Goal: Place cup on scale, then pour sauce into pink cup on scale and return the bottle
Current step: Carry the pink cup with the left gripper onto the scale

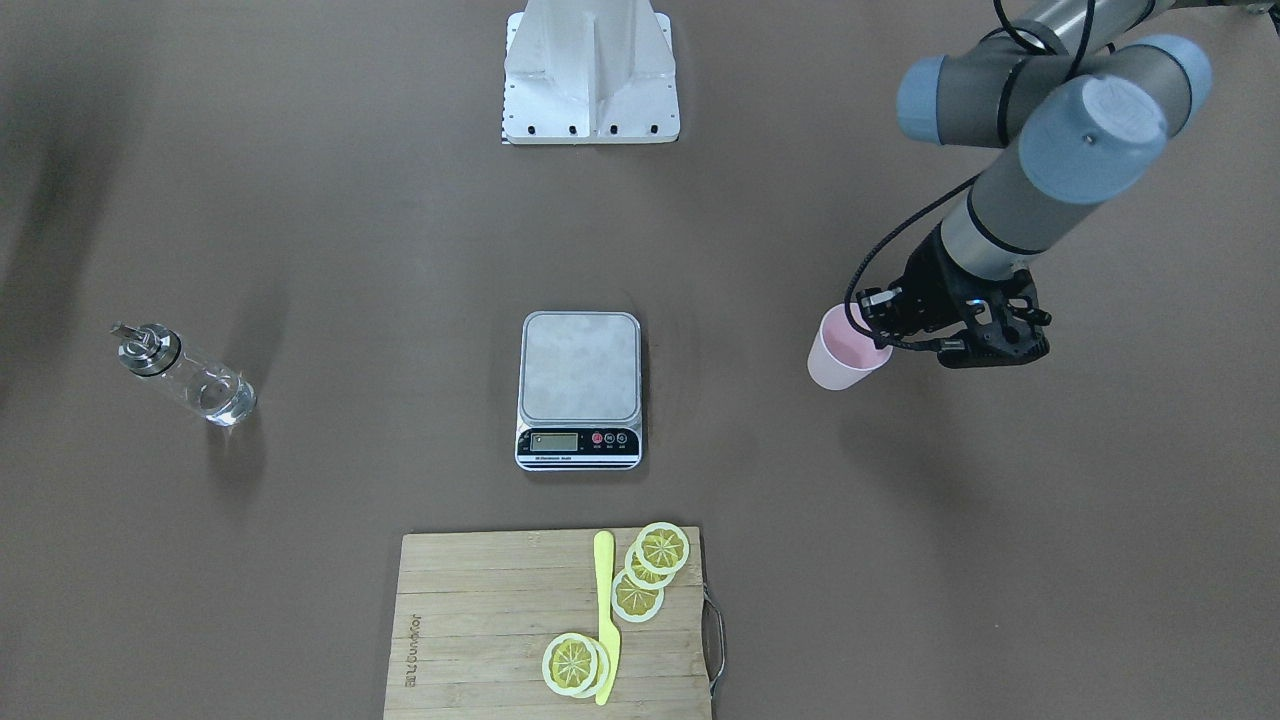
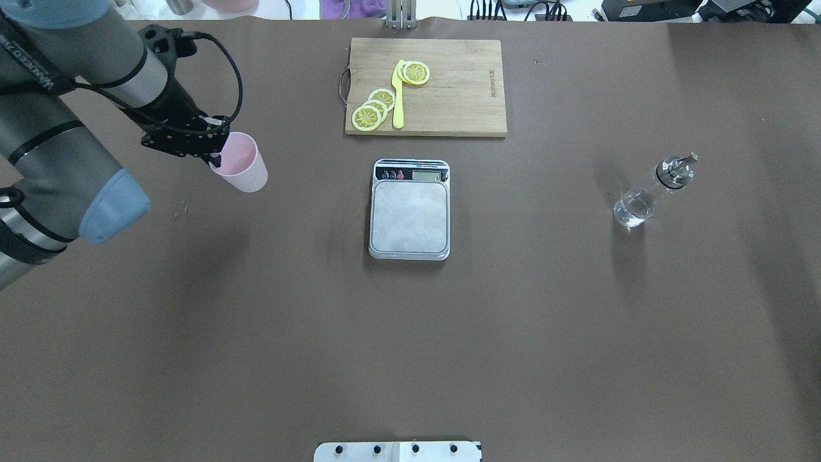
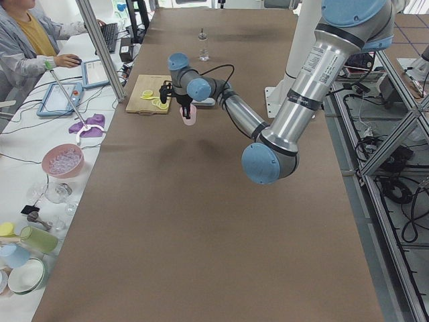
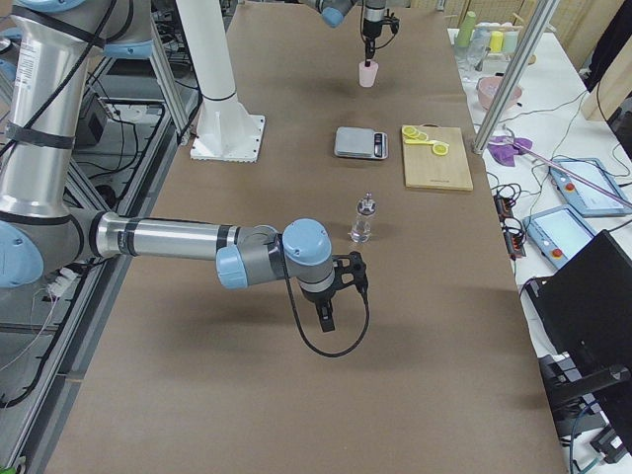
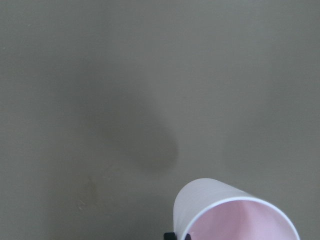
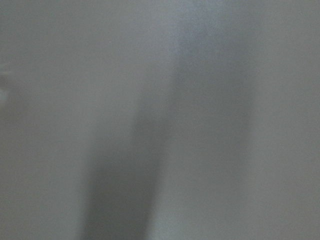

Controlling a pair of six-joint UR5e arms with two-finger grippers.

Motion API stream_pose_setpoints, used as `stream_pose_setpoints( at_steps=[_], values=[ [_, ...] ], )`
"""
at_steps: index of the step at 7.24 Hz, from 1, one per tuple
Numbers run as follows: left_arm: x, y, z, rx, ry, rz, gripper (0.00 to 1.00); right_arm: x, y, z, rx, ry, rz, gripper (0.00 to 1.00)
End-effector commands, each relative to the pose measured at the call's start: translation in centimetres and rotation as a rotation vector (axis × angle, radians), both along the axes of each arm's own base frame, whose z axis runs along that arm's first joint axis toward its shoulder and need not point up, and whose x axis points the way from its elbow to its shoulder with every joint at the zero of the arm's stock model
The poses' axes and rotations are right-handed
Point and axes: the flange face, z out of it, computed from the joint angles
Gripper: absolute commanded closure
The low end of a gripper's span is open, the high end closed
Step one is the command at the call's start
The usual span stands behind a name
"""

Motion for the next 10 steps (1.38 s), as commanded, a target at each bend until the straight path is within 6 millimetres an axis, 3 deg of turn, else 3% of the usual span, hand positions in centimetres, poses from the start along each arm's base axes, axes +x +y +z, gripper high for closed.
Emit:
stream_pose_setpoints(
  at_steps=[1, 2, 3, 4, 5, 6, 8, 9, 10],
  values=[
    [6.6, 3.9, -9.0, 0.039, 0.026, -0.036, 1.0, 0.0, 0.0, -0.1, 0.001, -0.001, 0.0, 0.0],
    [11.0, 6.6, -11.3, 0.022, 0.029, -0.034, 1.0, 0.0, -0.1, -0.1, 0.003, -0.001, 0.0, 0.0],
    [14.7, 5.3, -14.4, -0.059, 0.003, -0.062, 1.0, 0.0, -0.1, -0.2, 0.003, -0.003, 0.0, 0.0],
    [18.3, 3.6, -19.3, -0.138, -0.065, -0.089, 1.0, 0.0, -0.1, -0.1, 0.002, -0.002, 0.001, 0.0],
    [19.5, 4.0, -19.6, -0.108, -0.074, -0.078, 1.0, 0.0, -0.1, -0.2, 0.003, -0.003, 0.0, 0.0],
    [19.7, 3.9, -18.7, -0.062, -0.085, -0.033, 1.0, 0.0, -0.1, -0.1, 0.003, -0.003, -0.001, 0.0],
    [20.5, 3.6, -10.6, 0.035, 0.013, -0.018, 1.0, 0.0, -0.1, -0.2, 0.005, -0.005, 0.0, 0.0],
    [20.9, 3.6, -10.0, 0.044, 0.028, -0.016, 1.0, 0.0, -0.1, -0.2, 0.005, -0.005, 0.0, 0.0],
    [21.4, 4.0, -10.8, 0.048, 0.034, -0.008, 1.0, 0.0, -0.1, -0.3, 0.006, -0.005, 0.0, 0.0]
  ],
)
